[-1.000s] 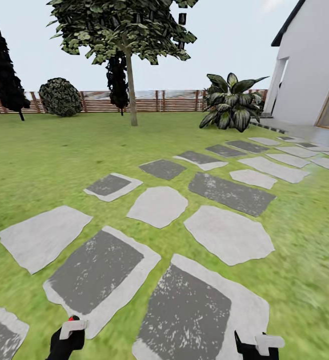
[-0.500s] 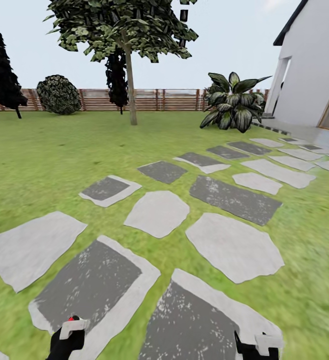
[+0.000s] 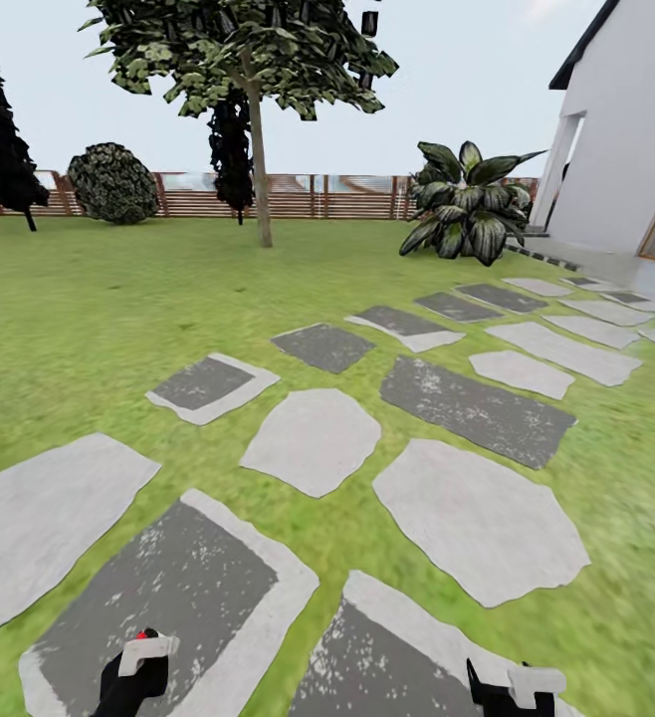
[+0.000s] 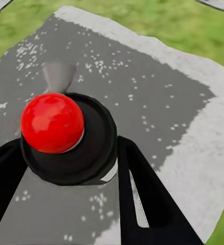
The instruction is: In the garden, pick up the pesticide atomizer on the floor and spray pesticide onto both trees until each tree trunk is fully covered.
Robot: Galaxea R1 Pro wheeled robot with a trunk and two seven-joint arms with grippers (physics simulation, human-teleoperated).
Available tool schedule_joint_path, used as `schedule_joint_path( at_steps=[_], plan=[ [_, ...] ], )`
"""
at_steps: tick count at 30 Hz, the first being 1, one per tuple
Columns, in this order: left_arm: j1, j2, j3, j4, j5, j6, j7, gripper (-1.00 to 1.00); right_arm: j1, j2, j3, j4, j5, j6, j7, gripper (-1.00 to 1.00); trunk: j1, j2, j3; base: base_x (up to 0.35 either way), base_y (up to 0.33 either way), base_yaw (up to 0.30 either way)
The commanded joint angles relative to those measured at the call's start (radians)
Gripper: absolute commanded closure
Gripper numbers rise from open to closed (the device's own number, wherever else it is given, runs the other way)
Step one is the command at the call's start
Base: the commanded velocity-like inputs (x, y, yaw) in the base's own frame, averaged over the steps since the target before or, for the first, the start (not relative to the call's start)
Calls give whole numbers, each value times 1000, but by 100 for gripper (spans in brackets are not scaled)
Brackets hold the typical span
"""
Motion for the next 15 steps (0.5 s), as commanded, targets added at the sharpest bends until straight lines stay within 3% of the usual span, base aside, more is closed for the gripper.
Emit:
schedule_joint_path(
  at_steps=[1, 15],
  plan=[
    [-1, 0, 4, 0, 3, -3, -5, 100, -1, 0, -1, 1, 0, -3, 0, -100, 0, 0, -1, 337, 0, 0],
    [-1, 0, 3, 1, 3, -2, -5, 100, 0, 0, -1, 1, 0, -3, -1, -100, 0, 0, -1, 337, 0, 0]
  ],
)
